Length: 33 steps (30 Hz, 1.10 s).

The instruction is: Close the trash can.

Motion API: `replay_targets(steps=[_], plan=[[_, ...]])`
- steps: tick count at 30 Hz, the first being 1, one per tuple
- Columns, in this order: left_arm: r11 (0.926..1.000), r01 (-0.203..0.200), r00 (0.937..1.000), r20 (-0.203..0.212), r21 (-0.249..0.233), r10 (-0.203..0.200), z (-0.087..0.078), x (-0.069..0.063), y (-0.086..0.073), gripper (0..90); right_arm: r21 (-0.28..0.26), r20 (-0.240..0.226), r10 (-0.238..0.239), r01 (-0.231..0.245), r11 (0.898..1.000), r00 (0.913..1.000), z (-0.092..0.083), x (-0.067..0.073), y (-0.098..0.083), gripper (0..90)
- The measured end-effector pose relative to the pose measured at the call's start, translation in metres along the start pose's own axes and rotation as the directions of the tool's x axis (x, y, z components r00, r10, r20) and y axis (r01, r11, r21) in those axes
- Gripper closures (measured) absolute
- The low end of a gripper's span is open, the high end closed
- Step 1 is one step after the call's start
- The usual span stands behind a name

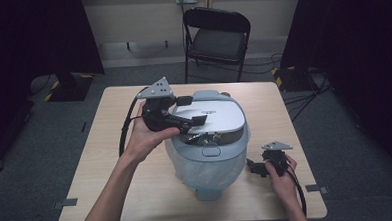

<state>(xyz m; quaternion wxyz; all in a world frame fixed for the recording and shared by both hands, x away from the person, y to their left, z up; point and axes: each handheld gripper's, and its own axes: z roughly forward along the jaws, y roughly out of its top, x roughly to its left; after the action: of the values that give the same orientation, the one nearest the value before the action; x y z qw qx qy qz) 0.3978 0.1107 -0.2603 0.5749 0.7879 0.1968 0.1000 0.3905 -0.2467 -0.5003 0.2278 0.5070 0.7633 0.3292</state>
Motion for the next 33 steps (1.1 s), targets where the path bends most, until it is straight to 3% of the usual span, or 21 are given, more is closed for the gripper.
replay_targets(steps=[7,9,19,26,31,33], plan=[[1.0,-0.006,0.9997,0.025,-0.001,0.006,0.001,-0.008,-0.004,20.2,-0.001,0.002,0.0,0.0,1.0,1.0,0.0,0.0,0.0,12.0],[0.9997,-0.021,0.9997,0.014,0.014,0.02,0.003,-0.009,-0.007,18.4,-0.001,0.002,0.0,0.0,1.0,1.0,0.0,0.0,0.0,12.0],[0.9992,-0.021,0.9998,0.003,0.035,0.021,0.007,-0.013,-0.017,16.1,-0.001,0.002,0.0,0.0,1.0,1.0,0.0,0.0,0.0,12.0],[0.9984,-0.055,0.9982,-0.024,0.014,0.055,0.011,-0.022,-0.024,14.6,0.0,0.001,0.0,0.0,1.0,1.0,0.0,0.0,0.0,12.0],[0.9958,-0.087,0.9962,0.001,0.027,0.087,0.014,-0.026,-0.024,3.8,-0.002,0.002,0.0,0.0,1.0,1.0,0.0,0.0,0.0,12.0],[0.9972,-0.07,0.9973,-0.02,0.025,0.071,0.016,-0.025,-0.024,0.6,-0.001,0.002,0.001,-0.001,1.0,1.0,0.0,0.0,0.0,12.0]])
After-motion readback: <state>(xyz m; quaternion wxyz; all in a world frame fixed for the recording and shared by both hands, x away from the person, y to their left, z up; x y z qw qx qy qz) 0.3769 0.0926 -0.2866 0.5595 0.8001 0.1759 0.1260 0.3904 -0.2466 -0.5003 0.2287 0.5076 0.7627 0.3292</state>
